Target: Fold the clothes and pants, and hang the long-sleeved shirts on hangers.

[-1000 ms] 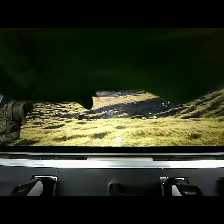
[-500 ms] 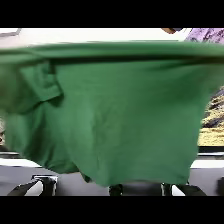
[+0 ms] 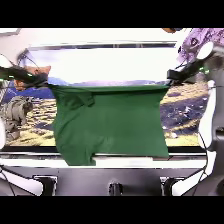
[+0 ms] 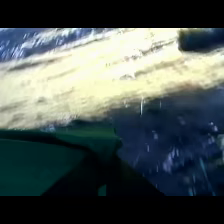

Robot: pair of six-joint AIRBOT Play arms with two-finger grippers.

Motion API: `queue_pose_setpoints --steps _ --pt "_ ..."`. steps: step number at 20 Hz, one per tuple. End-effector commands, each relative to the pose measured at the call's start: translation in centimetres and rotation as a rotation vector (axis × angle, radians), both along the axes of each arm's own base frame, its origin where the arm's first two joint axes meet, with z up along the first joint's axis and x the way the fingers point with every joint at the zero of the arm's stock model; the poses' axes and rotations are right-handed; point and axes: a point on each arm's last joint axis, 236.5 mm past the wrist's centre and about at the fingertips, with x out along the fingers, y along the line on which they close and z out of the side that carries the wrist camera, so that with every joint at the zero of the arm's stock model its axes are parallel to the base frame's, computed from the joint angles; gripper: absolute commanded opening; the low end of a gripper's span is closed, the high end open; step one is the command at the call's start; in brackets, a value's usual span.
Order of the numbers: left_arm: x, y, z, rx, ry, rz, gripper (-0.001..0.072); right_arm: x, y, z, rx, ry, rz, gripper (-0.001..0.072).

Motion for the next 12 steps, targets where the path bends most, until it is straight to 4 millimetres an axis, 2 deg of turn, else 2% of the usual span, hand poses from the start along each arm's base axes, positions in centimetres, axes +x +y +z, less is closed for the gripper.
queue_pose_setpoints --steps 1,3,6,9,12 --pt "5.9 -0.4 -6.3 0.008 -0.109 0.053 0.0014 5.8 -0.5 -5.7 0.007 -0.105 -0.039 0.0028" --pt "8.1 0.2 -4.7 0.023 -0.215 0.081 0.0014 7.5 -1.3 -4.8 -0.014 -0.187 -0.075 0.0028" --pt "9.0 0.6 -2.8 0.031 -0.259 0.075 0.0014 7.7 -1.3 -3.6 -0.012 -0.212 -0.085 0.0028" --pt "6.7 0.4 -3.8 0.020 -0.151 0.046 0.0014 5.3 -0.8 -4.5 0.000 -0.104 -0.069 0.0028" --pt "2.4 1.0 -5.7 0.037 0.042 0.013 0.0014 1.3 -0.4 -6.6 0.008 0.072 -0.048 0.0028"
